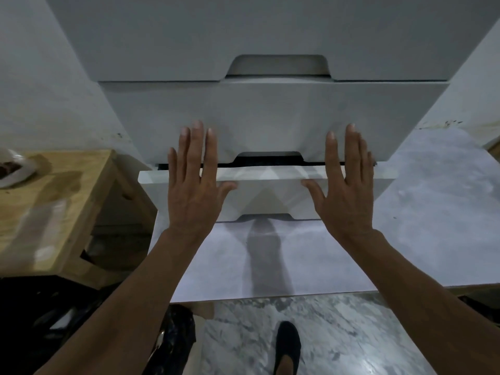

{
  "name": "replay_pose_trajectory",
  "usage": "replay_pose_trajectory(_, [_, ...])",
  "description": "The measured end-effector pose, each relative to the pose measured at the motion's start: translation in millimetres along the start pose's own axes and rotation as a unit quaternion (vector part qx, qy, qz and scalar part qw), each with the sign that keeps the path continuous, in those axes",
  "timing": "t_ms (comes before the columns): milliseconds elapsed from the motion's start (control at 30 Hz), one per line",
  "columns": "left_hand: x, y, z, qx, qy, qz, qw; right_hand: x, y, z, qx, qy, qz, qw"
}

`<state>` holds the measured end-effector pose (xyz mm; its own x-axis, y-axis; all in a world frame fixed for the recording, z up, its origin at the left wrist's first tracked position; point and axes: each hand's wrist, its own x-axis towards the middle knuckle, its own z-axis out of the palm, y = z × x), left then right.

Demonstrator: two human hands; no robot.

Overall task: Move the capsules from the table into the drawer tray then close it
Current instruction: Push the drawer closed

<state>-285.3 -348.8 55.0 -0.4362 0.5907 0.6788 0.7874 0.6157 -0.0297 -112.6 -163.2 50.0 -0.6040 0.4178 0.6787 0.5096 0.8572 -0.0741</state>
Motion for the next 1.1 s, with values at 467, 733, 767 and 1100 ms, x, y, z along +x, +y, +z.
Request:
replay_pose_trajectory(467, [15.4,-14.1,35.0,0.007,-0.019,-0.021,1.000,17.7,11.1,33.5,-0.006,-0.021,0.010,1.000])
replay_pose_trajectory(733, [18.4,-15.0,52.0,-0.005,0.019,-0.027,0.999,22.1,22.5,54.5,-0.016,0.030,-0.024,0.999])
replay_pose_trajectory(767, [18.3,-14.7,53.8,-0.004,0.025,-0.030,0.999,22.0,22.2,56.9,-0.014,0.039,-0.022,0.999])
replay_pose_trajectory(1100, [19.2,-16.4,60.3,0.009,0.054,-0.018,0.998,22.1,26.9,68.6,-0.018,0.082,-0.023,0.996])
